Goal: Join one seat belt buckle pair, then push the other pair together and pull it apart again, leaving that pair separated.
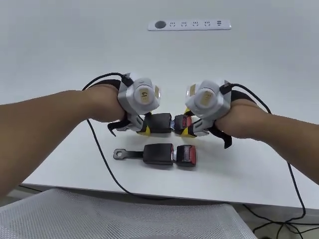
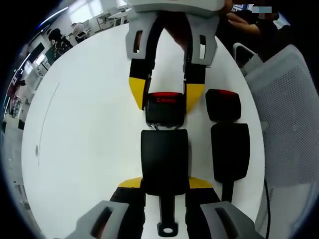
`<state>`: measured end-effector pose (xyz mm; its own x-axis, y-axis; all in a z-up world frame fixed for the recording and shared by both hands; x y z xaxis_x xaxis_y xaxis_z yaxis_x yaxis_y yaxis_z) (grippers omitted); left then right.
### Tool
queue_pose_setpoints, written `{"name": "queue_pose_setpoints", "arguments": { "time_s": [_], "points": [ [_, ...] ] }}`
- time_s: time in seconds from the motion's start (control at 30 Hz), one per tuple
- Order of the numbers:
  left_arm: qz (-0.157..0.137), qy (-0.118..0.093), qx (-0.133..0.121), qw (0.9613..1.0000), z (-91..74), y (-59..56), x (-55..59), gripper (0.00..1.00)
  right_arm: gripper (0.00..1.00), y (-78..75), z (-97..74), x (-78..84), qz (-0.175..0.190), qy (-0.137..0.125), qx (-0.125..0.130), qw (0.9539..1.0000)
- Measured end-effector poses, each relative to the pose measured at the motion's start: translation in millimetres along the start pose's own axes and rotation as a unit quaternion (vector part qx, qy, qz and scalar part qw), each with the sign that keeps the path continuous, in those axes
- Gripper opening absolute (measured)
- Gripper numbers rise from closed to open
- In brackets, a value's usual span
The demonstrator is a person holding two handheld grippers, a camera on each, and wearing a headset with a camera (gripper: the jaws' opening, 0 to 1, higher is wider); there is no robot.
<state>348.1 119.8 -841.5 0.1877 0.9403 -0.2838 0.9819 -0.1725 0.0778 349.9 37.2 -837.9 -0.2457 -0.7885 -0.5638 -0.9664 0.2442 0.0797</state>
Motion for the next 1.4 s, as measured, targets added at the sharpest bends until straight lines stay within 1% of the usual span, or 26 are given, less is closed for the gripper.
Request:
{"name": "queue_pose_setpoints", "arguments": {
  "time_s": [0.1,0.23,0.33,0.43,0.5,0.63,0.73,0.87,0.93,1.1,1.17,1.27,1.33,1.4],
  "points": [
    [0.0,0.002,0.0,1.0,0.3,0.8,0.9,0.3,0.32,-0.4,-0.4,0.6,-0.002,0.0,0.0,1.0],
    [-0.002,-0.003,-0.002,1.0,-0.1,1.0,1.4,0.31,0.32,-1.0,-1.3,2.2,-0.004,0.003,0.002,1.0],
    [-0.004,-0.003,-0.003,1.0,-0.3,0.9,1.3,0.31,0.32,-2.4,-3.9,6.1,-0.004,0.006,0.003,1.0],
    [-0.006,-0.001,-0.001,1.0,-0.8,1.2,1.2,0.31,0.32,-6.3,-9.3,14.2,-0.005,0.009,0.004,0.9999],
    [-0.006,0.0,0.0,1.0,-0.7,1.7,0.6,0.31,0.32,-6.3,-9.6,15.5,0.002,0.002,0.002,1.0],
    [-0.003,0.002,0.002,1.0,0.5,2.9,1.8,0.31,0.33,-5.6,-8.9,14.6,-0.001,0.0,0.007,1.0],
    [-0.006,0.0,0.0,1.0,1.1,3.4,2.3,0.31,0.33,-5.9,-12.6,19.9,-0.001,-0.001,0.011,0.9999],
    [-0.012,0.001,-0.001,0.9999,1.1,2.4,0.1,0.31,0.33,-11.4,-22.5,33.6,0.005,-0.002,0.025,0.9997],
    [-0.011,0.0,-0.001,0.9999,1.2,1.9,-0.3,0.31,0.33,-13.4,-29.0,41.3,0.016,-0.002,0.028,0.9995],
    [-0.009,-0.001,-0.002,1.0,0.7,0.1,-1.3,0.32,0.33,-14.2,-46.7,61.4,0.031,0.001,0.032,0.999],
    [-0.007,-0.001,-0.002,1.0,0.5,0.0,-1.4,0.32,0.34,-15.2,-54.8,71.1,0.034,0.006,0.036,0.9988],
    [-0.007,-0.001,-0.001,1.0,0.1,-1.2,-2.5,0.32,0.34,-14.9,-64.1,83.9,0.042,0.012,0.033,0.9985],
    [-0.005,0.0,-0.001,1.0,0.1,-1.5,-2.6,0.32,0.34,-16.0,-72.2,94.7,0.045,0.02,0.036,0.9982],
    [-0.001,-0.002,-0.001,1.0,-0.1,-2.5,-3.0,0.32,0.34,-17.2,-79.7,105.6,0.049,0.032,0.036,0.9976]
  ]
}}
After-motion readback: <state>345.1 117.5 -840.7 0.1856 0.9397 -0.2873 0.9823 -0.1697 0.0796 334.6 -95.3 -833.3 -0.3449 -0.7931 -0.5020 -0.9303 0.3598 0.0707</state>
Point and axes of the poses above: the centre of the closed fingertips' face, and the gripper's own axes: z roughly forward along the fingers, y roughly to its left, x roughly out of its underside, the point moved 1 cm from there along -z, roughly backward along the fingers, and after that the axes turned 13 degrees about z, right-handed, at the moved point
